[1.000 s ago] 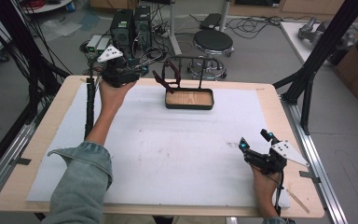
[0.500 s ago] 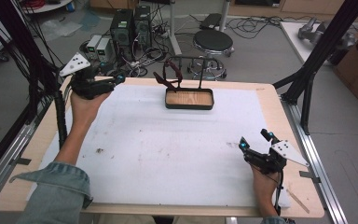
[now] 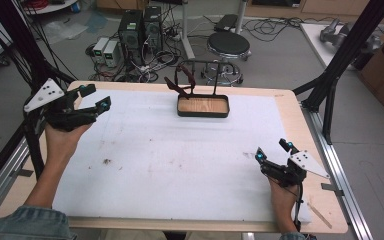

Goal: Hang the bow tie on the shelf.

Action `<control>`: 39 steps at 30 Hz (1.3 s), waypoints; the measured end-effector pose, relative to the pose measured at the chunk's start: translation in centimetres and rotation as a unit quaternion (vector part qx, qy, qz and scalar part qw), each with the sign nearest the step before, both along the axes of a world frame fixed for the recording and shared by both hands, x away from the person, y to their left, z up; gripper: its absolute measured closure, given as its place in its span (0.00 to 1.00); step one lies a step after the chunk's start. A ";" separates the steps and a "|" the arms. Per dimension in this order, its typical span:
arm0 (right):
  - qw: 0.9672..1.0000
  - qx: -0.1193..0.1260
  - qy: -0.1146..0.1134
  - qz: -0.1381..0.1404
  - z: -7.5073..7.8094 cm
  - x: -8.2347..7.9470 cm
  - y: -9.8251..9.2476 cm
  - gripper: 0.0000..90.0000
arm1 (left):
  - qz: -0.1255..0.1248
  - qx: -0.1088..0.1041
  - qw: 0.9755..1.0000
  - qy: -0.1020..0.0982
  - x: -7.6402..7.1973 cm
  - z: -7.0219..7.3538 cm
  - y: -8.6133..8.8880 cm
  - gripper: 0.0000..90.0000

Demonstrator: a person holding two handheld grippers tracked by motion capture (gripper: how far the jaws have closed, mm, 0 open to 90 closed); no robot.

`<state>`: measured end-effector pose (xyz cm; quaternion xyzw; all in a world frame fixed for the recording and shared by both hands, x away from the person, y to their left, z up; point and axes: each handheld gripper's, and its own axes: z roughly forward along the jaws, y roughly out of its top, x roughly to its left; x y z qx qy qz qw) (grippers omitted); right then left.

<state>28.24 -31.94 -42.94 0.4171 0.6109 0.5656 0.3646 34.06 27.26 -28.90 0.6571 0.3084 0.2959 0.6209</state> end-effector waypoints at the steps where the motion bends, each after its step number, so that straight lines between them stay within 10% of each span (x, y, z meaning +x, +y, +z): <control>1: 1.000 0.000 0.000 0.000 0.0 0.0 0.0 0.12 | 0.000 0.000 1.000 0.000 0.0 0.0 0.0 0.31; 19: 1.000 0.000 0.003 -0.003 0.0 -0.1 0.1 0.12 | 0.049 0.005 0.999 0.012 -5.1 -5.5 2.7 0.29; 39: 1.000 0.000 0.004 -0.003 0.0 0.0 0.1 0.12 | 0.075 0.005 0.996 0.055 -6.4 -11.2 3.1 0.29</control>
